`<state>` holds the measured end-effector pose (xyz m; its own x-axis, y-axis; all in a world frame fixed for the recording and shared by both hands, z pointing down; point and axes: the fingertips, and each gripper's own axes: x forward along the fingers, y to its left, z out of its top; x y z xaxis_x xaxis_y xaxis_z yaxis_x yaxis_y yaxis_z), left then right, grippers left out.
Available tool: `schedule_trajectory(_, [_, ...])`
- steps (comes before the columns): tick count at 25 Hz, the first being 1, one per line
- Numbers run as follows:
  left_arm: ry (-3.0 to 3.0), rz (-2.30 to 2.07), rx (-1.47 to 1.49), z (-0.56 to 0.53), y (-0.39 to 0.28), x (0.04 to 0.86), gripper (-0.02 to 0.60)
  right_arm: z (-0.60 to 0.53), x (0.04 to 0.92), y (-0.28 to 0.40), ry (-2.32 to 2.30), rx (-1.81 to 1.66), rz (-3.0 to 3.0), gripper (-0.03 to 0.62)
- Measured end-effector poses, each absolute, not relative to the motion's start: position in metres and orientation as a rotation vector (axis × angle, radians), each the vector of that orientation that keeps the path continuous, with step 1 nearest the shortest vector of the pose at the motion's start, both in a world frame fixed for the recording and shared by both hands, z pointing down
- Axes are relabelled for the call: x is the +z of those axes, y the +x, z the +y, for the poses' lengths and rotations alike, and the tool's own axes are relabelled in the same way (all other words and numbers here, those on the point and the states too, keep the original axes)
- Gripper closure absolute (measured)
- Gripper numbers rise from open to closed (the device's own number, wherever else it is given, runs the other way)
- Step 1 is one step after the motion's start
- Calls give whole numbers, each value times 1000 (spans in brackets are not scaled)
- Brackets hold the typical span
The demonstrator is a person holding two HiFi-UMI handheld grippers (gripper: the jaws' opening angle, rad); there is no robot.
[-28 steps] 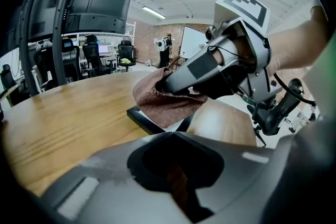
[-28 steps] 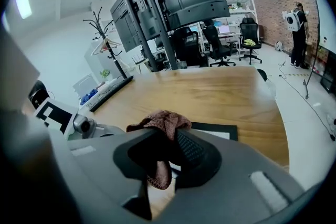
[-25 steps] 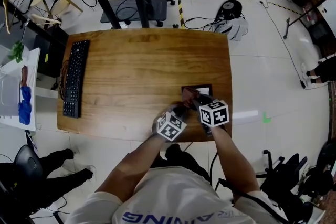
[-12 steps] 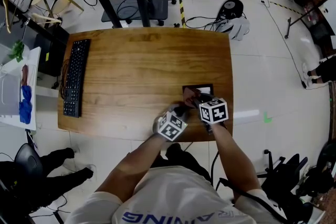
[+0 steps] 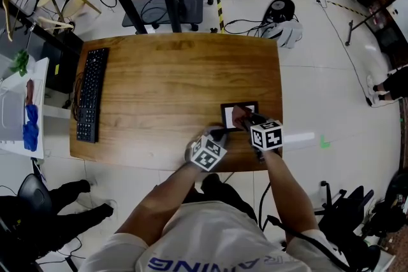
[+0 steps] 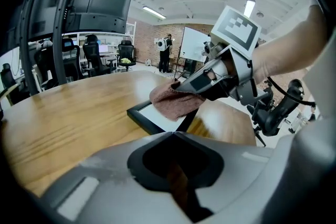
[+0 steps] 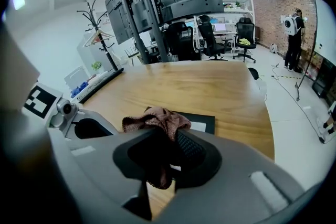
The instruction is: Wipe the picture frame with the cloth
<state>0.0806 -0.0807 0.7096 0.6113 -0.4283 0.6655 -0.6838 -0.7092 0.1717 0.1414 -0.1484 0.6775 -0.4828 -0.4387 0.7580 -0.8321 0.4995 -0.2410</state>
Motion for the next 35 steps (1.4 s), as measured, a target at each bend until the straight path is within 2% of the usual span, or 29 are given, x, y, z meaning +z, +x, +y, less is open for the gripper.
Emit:
schedule_trajectory(11, [2428,-886,836,-82,80,709,575,-154,675,195,1153,817,-2056,508])
schedule_trajectory(20, [2422,-882,833,-81,80,709,575,-153,671,209,1199,833,-2049,507])
schedule_trajectory(35, [2423,-885,829,-82,80,708,575,-129,632,161,1068,813,-2197,508])
